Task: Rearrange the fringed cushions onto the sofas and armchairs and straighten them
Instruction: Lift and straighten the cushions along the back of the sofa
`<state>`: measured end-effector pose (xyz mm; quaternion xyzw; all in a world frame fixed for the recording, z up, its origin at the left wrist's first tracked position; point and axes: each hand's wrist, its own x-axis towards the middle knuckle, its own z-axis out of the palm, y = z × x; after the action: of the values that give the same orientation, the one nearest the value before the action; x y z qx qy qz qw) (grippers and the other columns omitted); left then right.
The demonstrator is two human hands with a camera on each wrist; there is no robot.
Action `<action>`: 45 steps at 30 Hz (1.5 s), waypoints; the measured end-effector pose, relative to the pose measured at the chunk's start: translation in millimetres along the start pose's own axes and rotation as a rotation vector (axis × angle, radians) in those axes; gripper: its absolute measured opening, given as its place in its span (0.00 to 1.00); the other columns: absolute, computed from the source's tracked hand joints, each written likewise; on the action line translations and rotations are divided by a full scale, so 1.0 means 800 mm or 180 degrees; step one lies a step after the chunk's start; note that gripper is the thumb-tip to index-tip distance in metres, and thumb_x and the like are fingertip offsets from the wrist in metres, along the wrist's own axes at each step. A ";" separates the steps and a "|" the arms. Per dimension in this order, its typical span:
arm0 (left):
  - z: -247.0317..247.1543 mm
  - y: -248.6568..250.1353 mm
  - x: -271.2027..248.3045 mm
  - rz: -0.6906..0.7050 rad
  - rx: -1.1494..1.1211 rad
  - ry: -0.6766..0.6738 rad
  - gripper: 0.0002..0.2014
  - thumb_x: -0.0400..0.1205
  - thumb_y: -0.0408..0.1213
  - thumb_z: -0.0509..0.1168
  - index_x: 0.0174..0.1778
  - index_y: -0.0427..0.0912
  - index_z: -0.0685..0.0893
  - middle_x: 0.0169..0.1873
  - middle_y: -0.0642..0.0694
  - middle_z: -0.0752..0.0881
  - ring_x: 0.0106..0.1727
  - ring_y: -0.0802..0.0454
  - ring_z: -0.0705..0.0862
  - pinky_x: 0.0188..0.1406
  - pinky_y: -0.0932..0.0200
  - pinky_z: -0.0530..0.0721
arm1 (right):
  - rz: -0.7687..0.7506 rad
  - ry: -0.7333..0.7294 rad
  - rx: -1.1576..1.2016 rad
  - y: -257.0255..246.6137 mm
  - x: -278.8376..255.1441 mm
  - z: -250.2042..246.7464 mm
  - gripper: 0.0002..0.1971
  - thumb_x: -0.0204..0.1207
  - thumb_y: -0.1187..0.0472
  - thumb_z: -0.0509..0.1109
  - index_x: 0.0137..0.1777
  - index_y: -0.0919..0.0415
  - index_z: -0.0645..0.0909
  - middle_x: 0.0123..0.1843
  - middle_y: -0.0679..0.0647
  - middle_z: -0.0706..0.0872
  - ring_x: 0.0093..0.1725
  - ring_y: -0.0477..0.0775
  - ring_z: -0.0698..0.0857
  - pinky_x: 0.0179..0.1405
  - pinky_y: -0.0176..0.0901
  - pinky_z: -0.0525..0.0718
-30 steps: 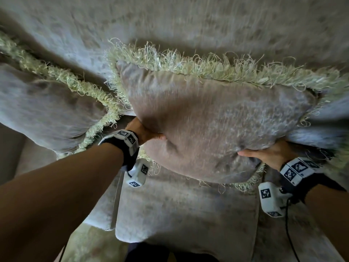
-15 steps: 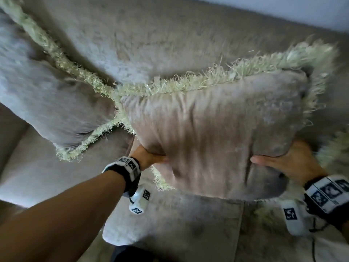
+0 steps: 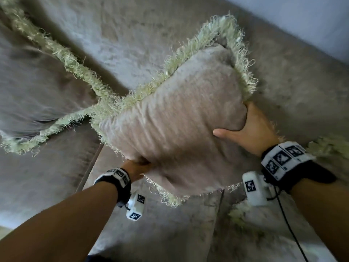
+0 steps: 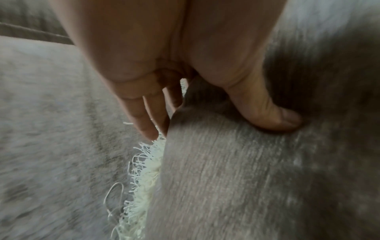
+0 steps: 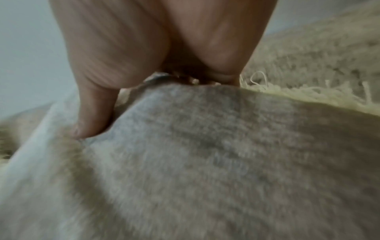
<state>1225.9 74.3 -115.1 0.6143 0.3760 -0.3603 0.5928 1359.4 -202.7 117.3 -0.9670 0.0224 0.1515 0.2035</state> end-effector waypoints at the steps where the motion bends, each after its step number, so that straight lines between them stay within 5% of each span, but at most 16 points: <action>1: 0.000 0.002 0.006 -0.0006 -0.0032 -0.0038 0.24 0.78 0.30 0.76 0.69 0.26 0.81 0.55 0.39 0.83 0.56 0.41 0.83 0.68 0.40 0.84 | 0.0015 0.0061 0.0003 0.005 0.005 0.008 0.55 0.50 0.33 0.86 0.74 0.59 0.70 0.73 0.57 0.80 0.71 0.61 0.80 0.68 0.56 0.79; 5: -0.001 0.003 0.013 -0.0022 -0.0134 -0.0183 0.18 0.75 0.35 0.79 0.59 0.38 0.85 0.56 0.41 0.84 0.59 0.41 0.83 0.70 0.41 0.83 | 0.0078 0.0139 0.0061 0.014 0.009 0.018 0.58 0.47 0.31 0.85 0.76 0.57 0.69 0.74 0.56 0.79 0.73 0.60 0.79 0.73 0.61 0.78; 8: 0.000 0.002 0.007 -0.0076 0.0032 -0.0311 0.30 0.55 0.54 0.82 0.54 0.51 0.90 0.58 0.47 0.90 0.63 0.46 0.84 0.63 0.49 0.85 | 0.0158 0.0132 0.0021 0.014 0.003 0.012 0.57 0.48 0.31 0.85 0.75 0.59 0.70 0.74 0.56 0.79 0.72 0.60 0.79 0.72 0.62 0.78; 11: -0.009 0.008 -0.013 -0.0021 0.0234 -0.0101 0.16 0.60 0.51 0.85 0.40 0.52 0.91 0.42 0.45 0.87 0.46 0.47 0.83 0.44 0.54 0.82 | 0.0244 0.0143 -0.0045 0.011 -0.012 0.002 0.58 0.52 0.33 0.85 0.80 0.59 0.67 0.77 0.58 0.73 0.76 0.61 0.74 0.76 0.61 0.74; 13: -0.020 0.019 -0.035 0.0079 0.0534 -0.0007 0.15 0.66 0.50 0.85 0.39 0.48 0.89 0.38 0.44 0.87 0.40 0.47 0.83 0.37 0.56 0.81 | 0.0367 0.0197 -0.0062 0.013 -0.028 -0.007 0.59 0.56 0.33 0.84 0.83 0.59 0.63 0.80 0.59 0.69 0.79 0.62 0.70 0.79 0.62 0.71; 18: -0.046 0.079 -0.107 0.0507 0.1800 -0.0124 0.28 0.73 0.57 0.78 0.59 0.39 0.90 0.49 0.40 0.90 0.57 0.39 0.89 0.60 0.45 0.85 | 0.0711 0.0234 -0.0136 0.013 -0.095 -0.037 0.52 0.61 0.34 0.82 0.79 0.62 0.68 0.77 0.62 0.70 0.77 0.66 0.70 0.77 0.63 0.72; 22: -0.030 0.164 -0.184 0.1109 0.2490 -0.0252 0.28 0.75 0.58 0.76 0.63 0.41 0.88 0.62 0.40 0.90 0.60 0.42 0.88 0.70 0.42 0.82 | 0.0854 -0.0255 -0.0344 0.011 -0.155 -0.066 0.50 0.65 0.32 0.80 0.80 0.62 0.70 0.78 0.62 0.76 0.76 0.63 0.75 0.74 0.57 0.76; 27: 0.043 0.239 -0.283 0.1968 0.3273 -0.0350 0.28 0.79 0.57 0.73 0.68 0.42 0.84 0.65 0.46 0.88 0.65 0.45 0.86 0.64 0.54 0.79 | 0.0954 -0.0569 -0.0480 0.008 -0.229 -0.107 0.46 0.73 0.33 0.74 0.82 0.63 0.69 0.78 0.58 0.78 0.74 0.59 0.78 0.69 0.48 0.76; 32: 0.128 0.250 -0.377 0.2535 0.4202 -0.0500 0.32 0.79 0.62 0.71 0.73 0.44 0.82 0.68 0.48 0.86 0.68 0.46 0.84 0.69 0.52 0.78 | 0.1111 -0.0551 -0.0508 0.030 -0.305 -0.152 0.39 0.76 0.35 0.73 0.77 0.62 0.72 0.71 0.60 0.83 0.67 0.61 0.82 0.60 0.49 0.80; 39: 0.245 0.203 -0.484 0.3136 0.4761 -0.0343 0.30 0.76 0.68 0.69 0.69 0.54 0.84 0.67 0.54 0.88 0.69 0.49 0.85 0.80 0.35 0.71 | 0.1257 0.0054 -0.0317 0.104 -0.450 -0.219 0.35 0.77 0.37 0.72 0.72 0.65 0.78 0.65 0.60 0.86 0.63 0.62 0.85 0.63 0.53 0.83; 45: 0.373 0.109 -0.584 0.3331 0.4995 -0.0394 0.27 0.78 0.62 0.71 0.69 0.50 0.85 0.65 0.52 0.89 0.66 0.48 0.86 0.72 0.50 0.79 | 0.1502 0.0328 -0.0304 0.213 -0.616 -0.250 0.32 0.76 0.37 0.73 0.67 0.65 0.83 0.64 0.62 0.86 0.63 0.64 0.84 0.63 0.55 0.82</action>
<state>1090.5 -241.2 328.4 0.9083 -0.3294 -0.2306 0.1155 928.9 -447.6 374.2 -0.9500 0.2508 0.1462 0.1152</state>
